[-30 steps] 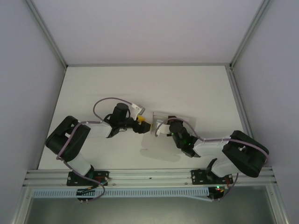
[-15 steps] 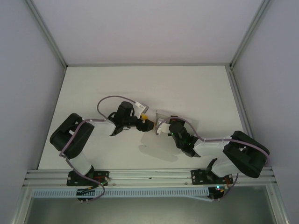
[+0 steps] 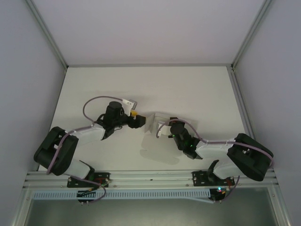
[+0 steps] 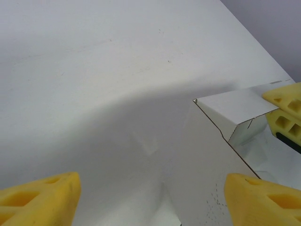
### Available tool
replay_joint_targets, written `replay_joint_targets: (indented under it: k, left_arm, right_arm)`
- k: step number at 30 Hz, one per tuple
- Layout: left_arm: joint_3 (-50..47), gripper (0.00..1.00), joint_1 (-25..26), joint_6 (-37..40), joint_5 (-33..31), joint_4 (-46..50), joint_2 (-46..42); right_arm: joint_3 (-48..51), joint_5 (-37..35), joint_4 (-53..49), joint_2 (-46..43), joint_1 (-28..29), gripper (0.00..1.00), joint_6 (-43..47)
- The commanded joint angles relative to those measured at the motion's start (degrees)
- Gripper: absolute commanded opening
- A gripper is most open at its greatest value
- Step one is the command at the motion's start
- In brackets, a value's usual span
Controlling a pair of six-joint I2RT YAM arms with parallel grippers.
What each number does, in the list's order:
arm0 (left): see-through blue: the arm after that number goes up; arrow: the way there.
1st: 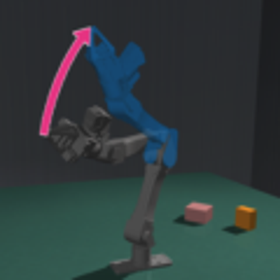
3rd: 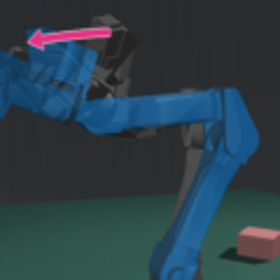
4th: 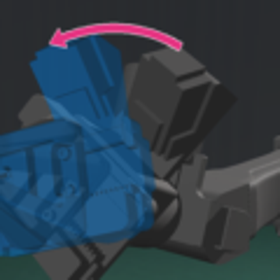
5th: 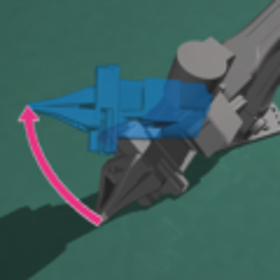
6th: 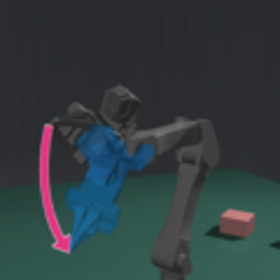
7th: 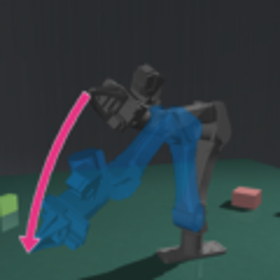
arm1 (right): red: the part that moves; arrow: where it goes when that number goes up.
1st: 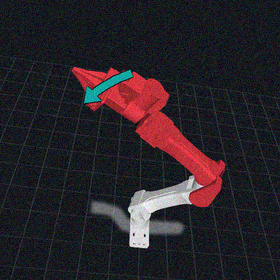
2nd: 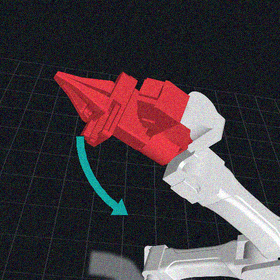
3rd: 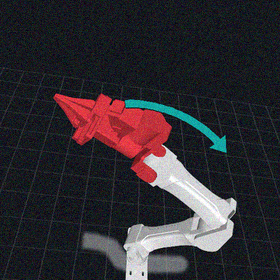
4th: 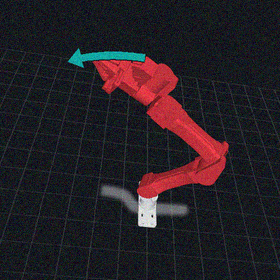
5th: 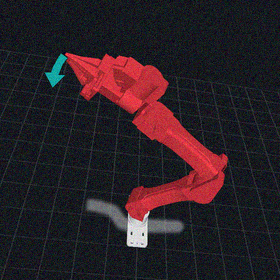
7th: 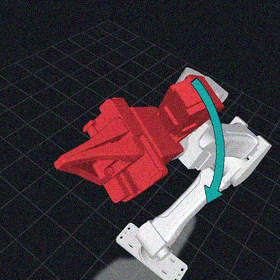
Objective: Assemble paper box
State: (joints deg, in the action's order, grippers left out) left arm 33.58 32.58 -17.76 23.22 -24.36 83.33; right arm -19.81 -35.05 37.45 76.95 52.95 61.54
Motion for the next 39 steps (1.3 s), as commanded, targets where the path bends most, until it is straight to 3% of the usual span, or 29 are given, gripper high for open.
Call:
replay_joint_targets:
  k: [1, 7, 14, 16, 20, 25, 28, 33, 39]
  left_arm:
    - [-0.9, 0.82, -1.1, -0.6, 1.4, -0.3, -2.7]
    - [1.8, 0.84, -4.0, -0.7, 4.1, -0.9, -2.6]
    - [5.0, 0.87, -6.6, -1.1, 7.2, -2.7, -0.7]
    - [5.1, 0.88, -7.7, -0.8, 7.0, -2.1, -1.6]
    - [4.3, 1.0, -8.8, 3.3, 1.7, 2.8, -3.8]
    - [8.6, 1.0, -8.8, 5.8, 3.3, 5.9, 1.4]
    - [11.6, 0.94, -8.6, 6.1, 5.4, 5.6, 5.4]
    - [14.9, 0.75, -8.5, 7.5, 6.6, 8.1, 8.7]
    - [15.9, 0.35, -6.6, 8.7, -0.9, 11.4, 9.2]
  right_arm:
    - [-3.1, 1.9, 2.3, 0.8, -1.7, 0.0, 3.0]
    - [-7.7, 8.2, -0.8, 0.8, -5.4, 0.0, 3.7]
    - [-10.6, 11.0, 2.2, 7.7, -7.5, 0.0, 6.7]
    - [-11.7, 11.5, 2.7, 9.7, -8.6, 0.0, 7.3]
    - [-12.2, 13.0, 4.4, 11.8, -9.1, 0.0, 7.5]
    - [-13.2, 14.3, 5.9, 13.5, -9.3, 0.0, 9.9]
    - [-15.2, 15.4, 5.5, 13.8, -9.9, 0.0, 10.4]
    - [-17.8, 16.4, 3.8, 13.5, -10.6, 0.0, 10.4]
    - [-18.6, 16.1, 2.5, 13.1, -10.6, 0.0, 10.0]
